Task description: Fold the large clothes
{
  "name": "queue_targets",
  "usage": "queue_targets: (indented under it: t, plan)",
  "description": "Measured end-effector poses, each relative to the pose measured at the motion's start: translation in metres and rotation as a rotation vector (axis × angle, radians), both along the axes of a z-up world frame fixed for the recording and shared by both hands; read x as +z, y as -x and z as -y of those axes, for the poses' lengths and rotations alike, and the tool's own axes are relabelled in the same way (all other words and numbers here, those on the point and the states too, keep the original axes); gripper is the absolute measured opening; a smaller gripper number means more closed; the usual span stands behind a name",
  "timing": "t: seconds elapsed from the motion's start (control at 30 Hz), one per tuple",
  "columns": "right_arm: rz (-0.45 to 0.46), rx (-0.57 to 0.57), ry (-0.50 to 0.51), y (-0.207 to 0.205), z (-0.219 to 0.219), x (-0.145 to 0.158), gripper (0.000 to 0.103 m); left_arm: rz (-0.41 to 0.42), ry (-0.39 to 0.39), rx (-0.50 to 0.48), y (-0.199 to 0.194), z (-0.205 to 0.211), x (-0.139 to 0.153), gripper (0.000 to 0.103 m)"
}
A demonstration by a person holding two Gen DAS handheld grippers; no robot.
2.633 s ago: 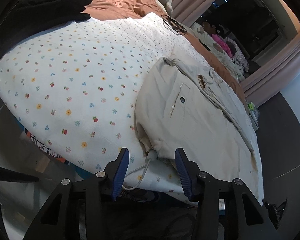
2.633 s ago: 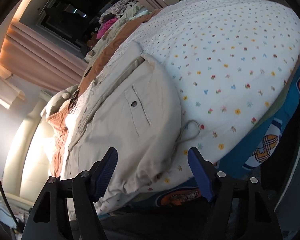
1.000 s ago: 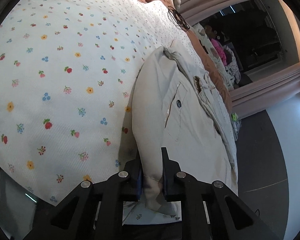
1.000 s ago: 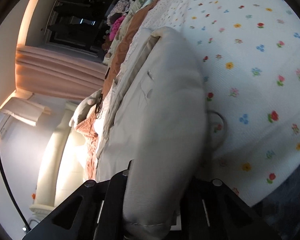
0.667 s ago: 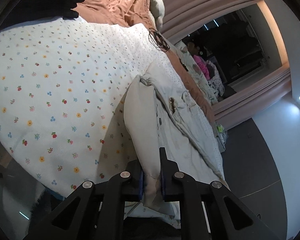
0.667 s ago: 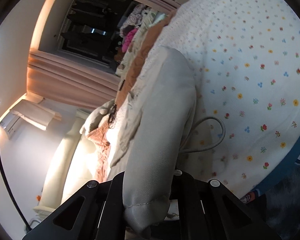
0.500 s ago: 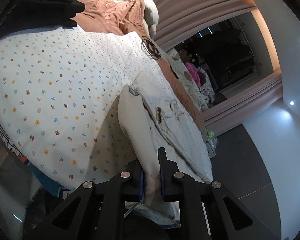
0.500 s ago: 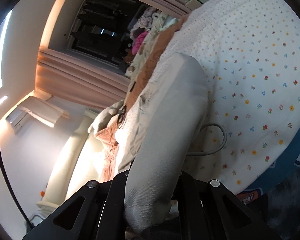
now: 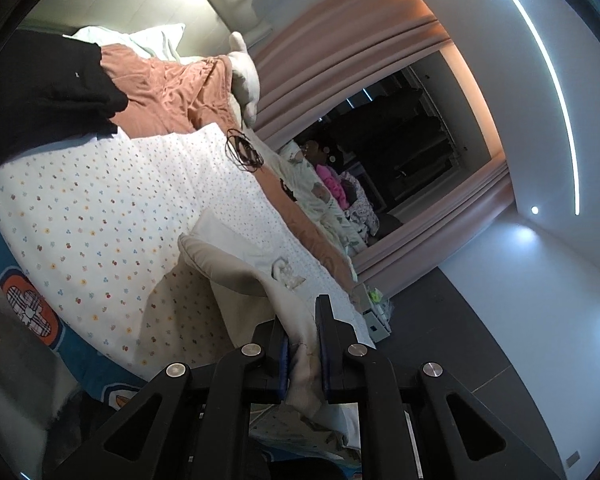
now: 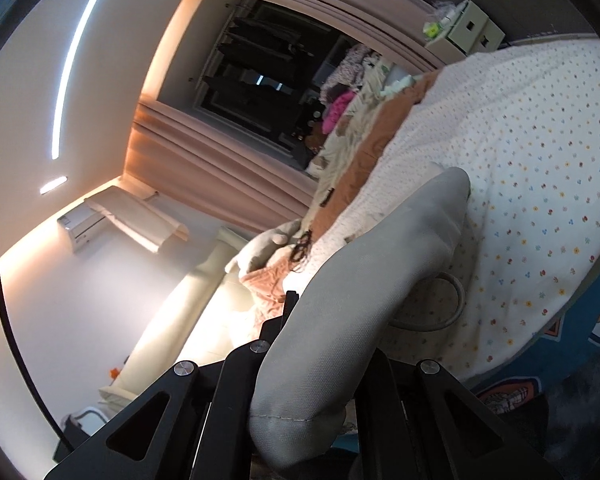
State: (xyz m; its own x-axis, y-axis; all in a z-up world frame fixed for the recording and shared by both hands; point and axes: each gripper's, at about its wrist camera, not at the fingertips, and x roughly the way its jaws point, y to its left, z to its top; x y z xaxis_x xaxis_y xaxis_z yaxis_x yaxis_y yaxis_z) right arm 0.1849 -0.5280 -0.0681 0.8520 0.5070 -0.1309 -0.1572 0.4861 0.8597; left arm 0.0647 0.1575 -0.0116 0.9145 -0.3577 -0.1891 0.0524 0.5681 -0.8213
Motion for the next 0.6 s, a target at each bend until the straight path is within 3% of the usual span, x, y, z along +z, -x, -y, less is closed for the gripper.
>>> queue_targets:
  t: [0.33,0.6]
  plan:
    - [0.089,-0.001,-0.015,0.018,-0.003,0.037,0.008,0.075,-0.005,0.02,0.024,-0.006,0.037,0.012]
    - [0.072,-0.015,0.007,-0.005,-0.006,0.045,0.008,0.065,-0.012,0.028,0.001,-0.007,0.043,0.012]
